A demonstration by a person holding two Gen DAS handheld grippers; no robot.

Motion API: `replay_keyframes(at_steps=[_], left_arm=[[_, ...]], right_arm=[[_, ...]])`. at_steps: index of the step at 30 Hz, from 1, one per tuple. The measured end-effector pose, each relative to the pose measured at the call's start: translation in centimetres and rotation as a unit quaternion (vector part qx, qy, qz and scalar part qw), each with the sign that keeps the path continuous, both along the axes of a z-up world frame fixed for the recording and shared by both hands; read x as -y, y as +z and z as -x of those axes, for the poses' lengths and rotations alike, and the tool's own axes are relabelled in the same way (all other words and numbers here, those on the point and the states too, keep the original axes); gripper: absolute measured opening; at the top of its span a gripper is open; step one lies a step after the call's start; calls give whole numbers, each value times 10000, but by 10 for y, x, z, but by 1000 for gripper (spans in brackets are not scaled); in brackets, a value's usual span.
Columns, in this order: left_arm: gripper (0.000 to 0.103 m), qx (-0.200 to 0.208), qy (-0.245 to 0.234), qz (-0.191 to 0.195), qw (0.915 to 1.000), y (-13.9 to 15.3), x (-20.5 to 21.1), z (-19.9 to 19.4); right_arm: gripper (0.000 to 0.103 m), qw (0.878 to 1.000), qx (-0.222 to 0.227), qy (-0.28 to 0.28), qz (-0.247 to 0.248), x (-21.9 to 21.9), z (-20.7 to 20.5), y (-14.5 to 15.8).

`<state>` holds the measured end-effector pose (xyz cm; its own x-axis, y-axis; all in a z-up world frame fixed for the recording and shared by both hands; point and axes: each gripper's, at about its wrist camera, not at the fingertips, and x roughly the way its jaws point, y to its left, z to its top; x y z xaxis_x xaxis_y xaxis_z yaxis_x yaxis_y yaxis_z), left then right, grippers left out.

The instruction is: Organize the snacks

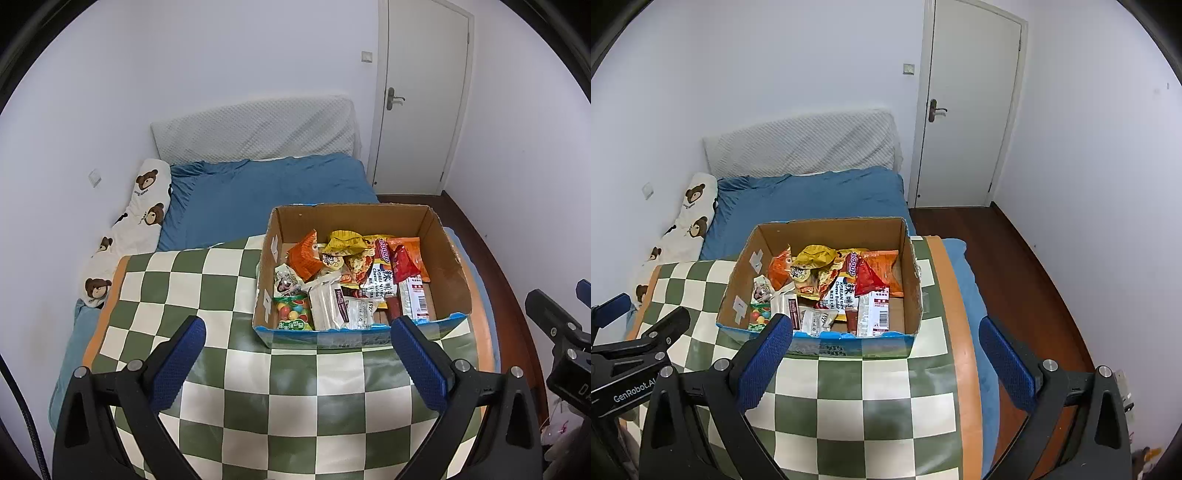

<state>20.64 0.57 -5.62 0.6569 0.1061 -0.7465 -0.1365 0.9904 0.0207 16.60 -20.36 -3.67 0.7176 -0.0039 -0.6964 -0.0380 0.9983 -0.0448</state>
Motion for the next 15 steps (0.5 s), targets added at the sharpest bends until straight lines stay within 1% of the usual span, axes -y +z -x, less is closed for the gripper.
replay_keyframes(at_steps=[5,15], left_arm=[[103,-31,-24,36,10000,-2,0,-7],[103,-41,-69,98,9999,-2,1,-11]], right_arm=[[103,10000,-38,-53,30,0,-8,-5],[103,9999,-71,-79,6,1,-11,-8]])
